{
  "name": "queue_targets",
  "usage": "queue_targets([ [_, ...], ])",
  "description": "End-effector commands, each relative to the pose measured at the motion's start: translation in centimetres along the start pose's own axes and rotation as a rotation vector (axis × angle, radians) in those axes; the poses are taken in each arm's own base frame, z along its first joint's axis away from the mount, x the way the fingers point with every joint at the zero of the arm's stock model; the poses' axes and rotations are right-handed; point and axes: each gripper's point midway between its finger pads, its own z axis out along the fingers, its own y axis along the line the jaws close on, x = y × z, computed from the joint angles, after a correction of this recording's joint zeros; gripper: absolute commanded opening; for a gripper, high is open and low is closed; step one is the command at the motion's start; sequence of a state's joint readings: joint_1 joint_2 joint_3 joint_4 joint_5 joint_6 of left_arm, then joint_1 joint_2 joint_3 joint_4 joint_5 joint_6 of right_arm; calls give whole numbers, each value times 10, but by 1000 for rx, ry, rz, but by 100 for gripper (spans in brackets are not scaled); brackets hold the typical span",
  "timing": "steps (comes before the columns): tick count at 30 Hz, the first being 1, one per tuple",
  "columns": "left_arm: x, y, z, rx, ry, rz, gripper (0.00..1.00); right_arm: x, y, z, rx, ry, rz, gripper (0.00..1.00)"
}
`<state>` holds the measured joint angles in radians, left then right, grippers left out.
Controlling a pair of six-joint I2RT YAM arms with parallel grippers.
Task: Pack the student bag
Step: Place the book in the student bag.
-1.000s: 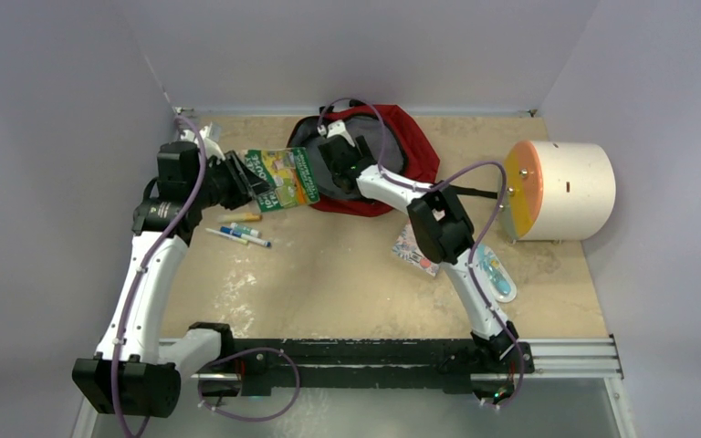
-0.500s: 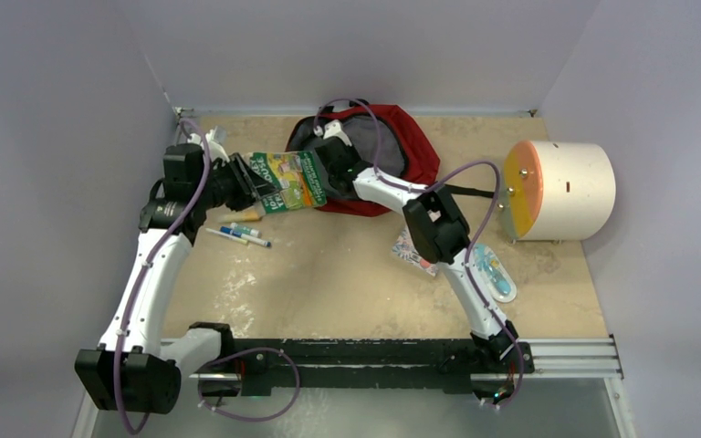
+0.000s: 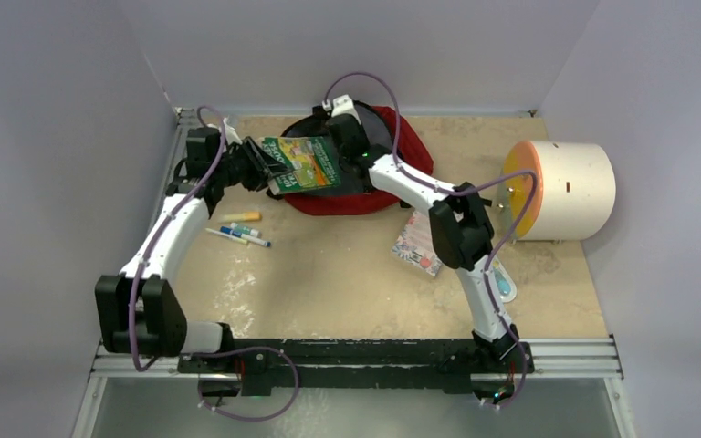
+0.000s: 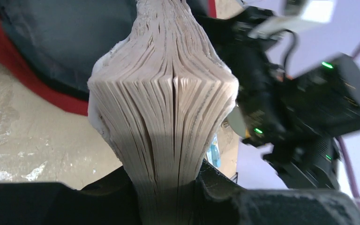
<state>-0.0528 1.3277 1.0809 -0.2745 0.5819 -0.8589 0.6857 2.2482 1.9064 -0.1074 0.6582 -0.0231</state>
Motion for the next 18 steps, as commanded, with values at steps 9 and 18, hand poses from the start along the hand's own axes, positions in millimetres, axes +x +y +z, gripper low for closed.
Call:
queue_targets([
  [9,-35,-22,50,113,-51,21,0,-69,-13,-31,-61,-138,173,0],
  [18,-38,-27,98,152,-35,-18,0,-72,-14,-35,-70,-146,192,0],
])
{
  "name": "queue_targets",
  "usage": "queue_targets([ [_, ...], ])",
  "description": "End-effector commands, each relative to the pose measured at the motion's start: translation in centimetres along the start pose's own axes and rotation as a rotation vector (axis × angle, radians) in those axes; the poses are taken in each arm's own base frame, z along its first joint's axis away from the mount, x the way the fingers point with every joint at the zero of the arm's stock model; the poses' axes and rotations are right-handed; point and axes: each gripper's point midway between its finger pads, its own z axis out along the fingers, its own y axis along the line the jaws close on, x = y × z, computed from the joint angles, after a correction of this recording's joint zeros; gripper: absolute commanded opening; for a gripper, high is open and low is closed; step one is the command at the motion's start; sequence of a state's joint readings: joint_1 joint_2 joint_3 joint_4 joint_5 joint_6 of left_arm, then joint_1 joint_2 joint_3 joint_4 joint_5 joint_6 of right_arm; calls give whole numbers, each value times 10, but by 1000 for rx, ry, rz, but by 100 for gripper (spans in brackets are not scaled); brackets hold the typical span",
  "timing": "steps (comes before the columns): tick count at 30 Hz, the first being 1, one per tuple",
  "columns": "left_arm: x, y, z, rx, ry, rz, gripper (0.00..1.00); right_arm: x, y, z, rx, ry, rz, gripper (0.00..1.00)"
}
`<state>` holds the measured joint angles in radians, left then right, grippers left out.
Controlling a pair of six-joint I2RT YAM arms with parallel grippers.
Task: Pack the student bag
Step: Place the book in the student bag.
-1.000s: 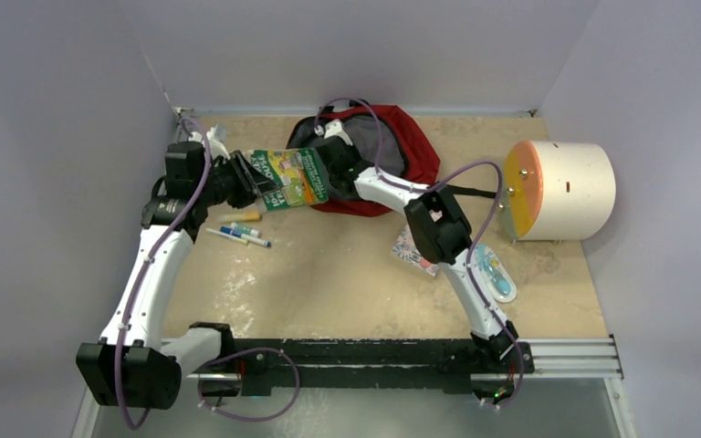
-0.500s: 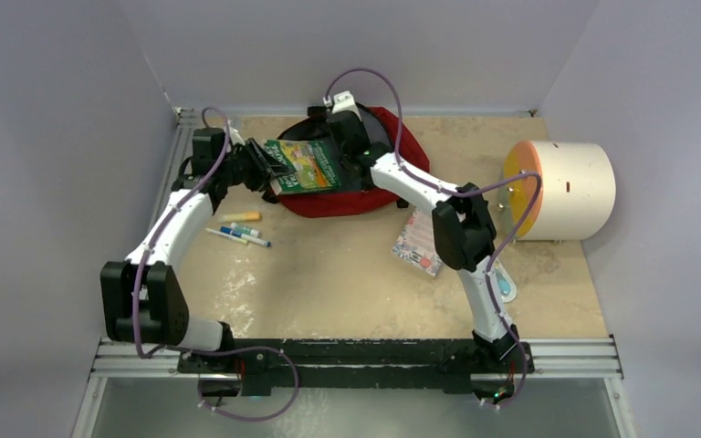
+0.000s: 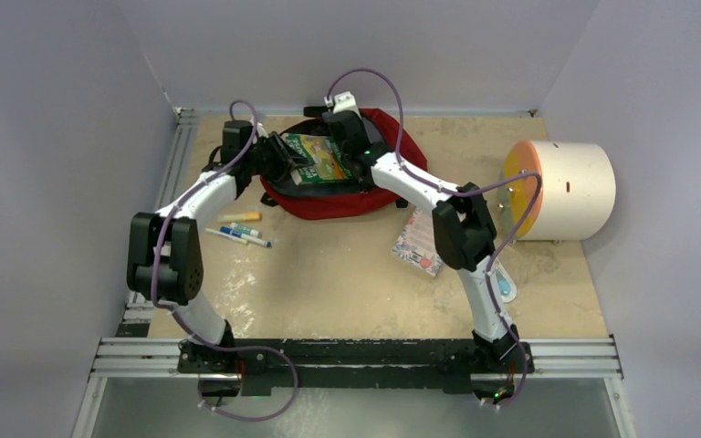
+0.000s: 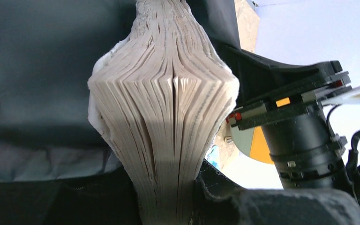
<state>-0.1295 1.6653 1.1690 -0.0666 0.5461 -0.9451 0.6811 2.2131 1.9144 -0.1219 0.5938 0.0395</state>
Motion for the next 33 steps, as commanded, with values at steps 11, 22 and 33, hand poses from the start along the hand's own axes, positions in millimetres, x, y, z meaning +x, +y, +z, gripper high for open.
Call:
queue_targets([
  [11,-28,-57,58,198,-32,-96,0,-69,-9,-31,-46,-160,134,0],
  [22,-15,-67,116,320,72,-57,0,-78,-8,-33,-56,-181,149,0],
  [33,1,-52,176,318,156,-64,0,-62,-5,-27,-52,-134,127,0],
])
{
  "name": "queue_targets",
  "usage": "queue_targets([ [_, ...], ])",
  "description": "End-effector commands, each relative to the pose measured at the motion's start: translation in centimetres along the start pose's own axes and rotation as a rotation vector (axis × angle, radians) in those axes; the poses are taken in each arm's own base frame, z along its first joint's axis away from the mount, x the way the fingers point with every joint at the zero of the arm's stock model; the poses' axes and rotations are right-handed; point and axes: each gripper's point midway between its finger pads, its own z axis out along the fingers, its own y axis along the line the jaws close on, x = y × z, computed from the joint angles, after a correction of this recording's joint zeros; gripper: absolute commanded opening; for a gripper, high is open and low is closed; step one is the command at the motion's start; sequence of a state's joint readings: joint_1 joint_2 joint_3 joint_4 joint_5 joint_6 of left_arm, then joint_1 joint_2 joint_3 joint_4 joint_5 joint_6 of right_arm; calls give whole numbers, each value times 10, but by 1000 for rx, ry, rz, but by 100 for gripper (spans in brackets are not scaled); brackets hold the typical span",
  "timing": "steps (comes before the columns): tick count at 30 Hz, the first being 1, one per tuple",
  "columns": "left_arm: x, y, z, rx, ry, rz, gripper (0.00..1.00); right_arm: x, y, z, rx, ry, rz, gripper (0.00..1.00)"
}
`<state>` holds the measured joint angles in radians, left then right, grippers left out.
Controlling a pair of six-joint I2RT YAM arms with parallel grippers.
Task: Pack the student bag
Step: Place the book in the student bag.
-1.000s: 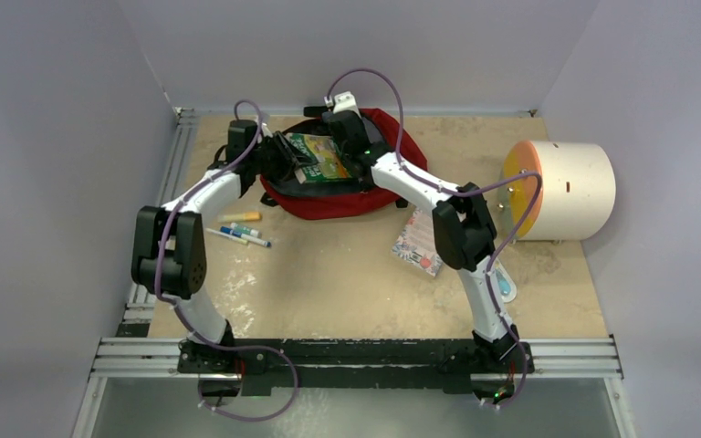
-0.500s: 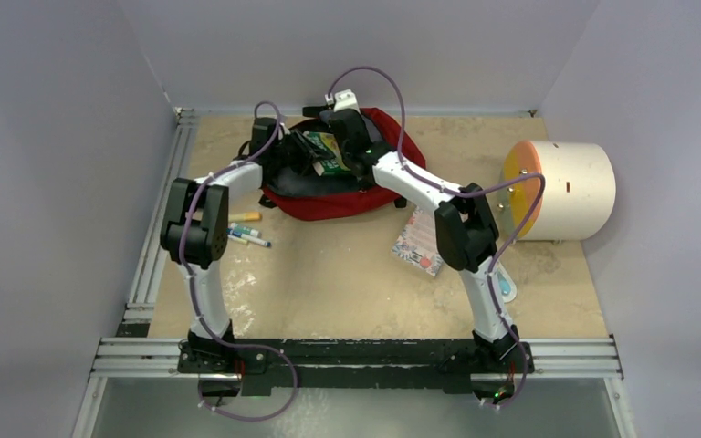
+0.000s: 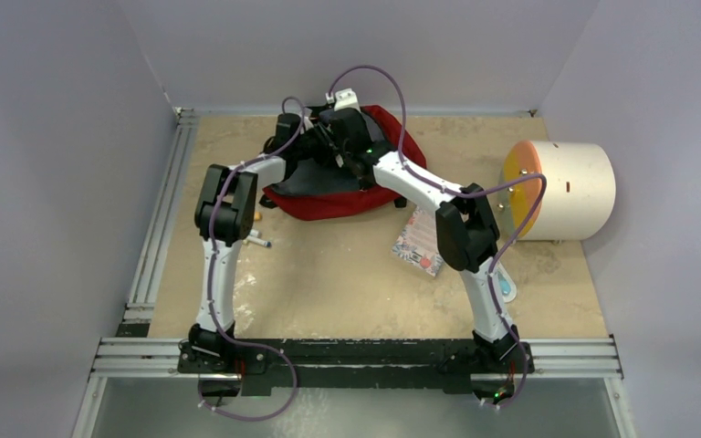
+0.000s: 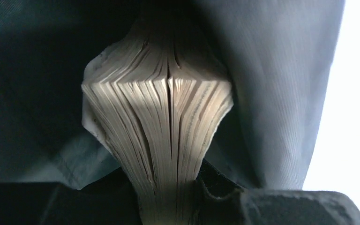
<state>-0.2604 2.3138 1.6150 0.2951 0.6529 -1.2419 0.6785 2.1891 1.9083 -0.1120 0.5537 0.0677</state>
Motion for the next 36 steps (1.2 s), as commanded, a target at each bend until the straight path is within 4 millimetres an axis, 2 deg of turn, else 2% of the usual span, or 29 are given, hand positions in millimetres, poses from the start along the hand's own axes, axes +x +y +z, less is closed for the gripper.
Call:
queue_targets([
  [1,4,-39,21,95,45,95,0,-50,-5,-20,-13,-109,81,0],
  [5,8,-28,28,5,89,98,18,-45,-7,-19,1,-100,83,0],
  [9,11,-20,18,-78,100,119,49,-43,-11,-19,18,-100,86,0],
  [10,13,-18,15,-100,105,121,54,-43,-12,-19,23,-100,85,0],
  [16,11,-21,-13,-206,52,187,63,-42,-18,-19,48,-100,84,0],
  [21,-11,-27,-52,-297,-56,240,67,-38,-22,-16,51,-91,88,0],
  [25,-33,-32,-84,-351,-123,275,69,-33,-20,-11,43,-81,85,0],
  [28,-41,-37,-103,-361,-137,294,70,-29,-17,-6,36,-71,74,0],
  [31,-38,-46,-119,-362,-139,357,71,-25,-11,-3,16,-51,64,13],
  [34,-25,-57,-135,-335,-142,435,72,-21,-6,-5,-21,-36,70,39],
  [36,-11,-59,-146,-296,-134,477,72,-18,-3,-10,-57,-30,81,51],
])
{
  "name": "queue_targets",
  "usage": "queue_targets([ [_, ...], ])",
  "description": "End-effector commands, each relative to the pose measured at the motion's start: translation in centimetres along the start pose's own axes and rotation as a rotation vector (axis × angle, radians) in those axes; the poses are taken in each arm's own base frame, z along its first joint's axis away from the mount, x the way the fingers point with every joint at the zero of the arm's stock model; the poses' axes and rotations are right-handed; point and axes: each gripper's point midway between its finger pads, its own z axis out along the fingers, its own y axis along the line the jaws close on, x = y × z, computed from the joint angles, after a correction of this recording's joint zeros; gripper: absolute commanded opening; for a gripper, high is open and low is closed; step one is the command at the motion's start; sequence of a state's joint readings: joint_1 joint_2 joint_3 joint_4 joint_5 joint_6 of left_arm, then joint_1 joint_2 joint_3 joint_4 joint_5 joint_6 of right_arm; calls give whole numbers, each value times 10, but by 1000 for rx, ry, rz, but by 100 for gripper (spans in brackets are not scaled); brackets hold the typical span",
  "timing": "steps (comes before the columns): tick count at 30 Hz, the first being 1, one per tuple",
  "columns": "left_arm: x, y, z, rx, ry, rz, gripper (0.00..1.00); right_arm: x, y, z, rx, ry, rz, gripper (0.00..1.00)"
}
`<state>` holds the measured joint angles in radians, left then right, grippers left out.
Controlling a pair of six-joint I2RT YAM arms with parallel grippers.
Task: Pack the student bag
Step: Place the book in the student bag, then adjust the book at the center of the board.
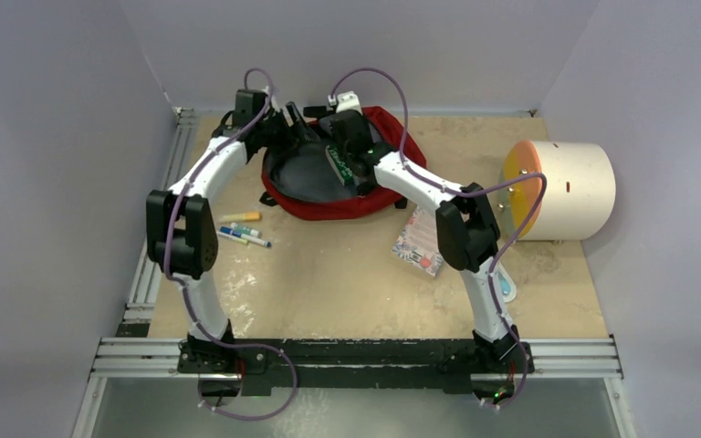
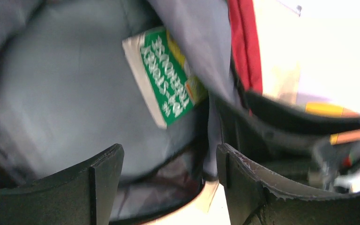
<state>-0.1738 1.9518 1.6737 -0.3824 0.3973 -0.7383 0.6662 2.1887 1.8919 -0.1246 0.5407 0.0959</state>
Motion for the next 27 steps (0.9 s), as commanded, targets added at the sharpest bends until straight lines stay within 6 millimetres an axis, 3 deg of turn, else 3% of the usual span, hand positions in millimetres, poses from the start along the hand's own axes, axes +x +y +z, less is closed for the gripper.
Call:
queue_targets([
  [1,21,-17,-39,77,-20,156,72,-26,2,-17,-77,-58,68,54],
  [4,43,-9,-54,72,-12,197,72,-28,1,-31,-124,-61,109,59],
  [8,70,-19,-77,94,-28,278,72,-21,-17,-57,-121,-50,191,61],
  [12,111,-29,-94,156,7,311,72,0,-51,-89,-63,-34,289,69],
  [15,145,-31,-101,174,46,325,70,31,-89,-99,18,2,341,74],
  [20,197,-33,-112,190,106,312,69,80,-147,-101,113,75,405,75],
  [24,230,-29,-113,201,161,283,69,111,-167,-90,127,150,425,78],
  [27,249,-26,-112,200,205,283,69,130,-181,-77,143,198,445,85],
])
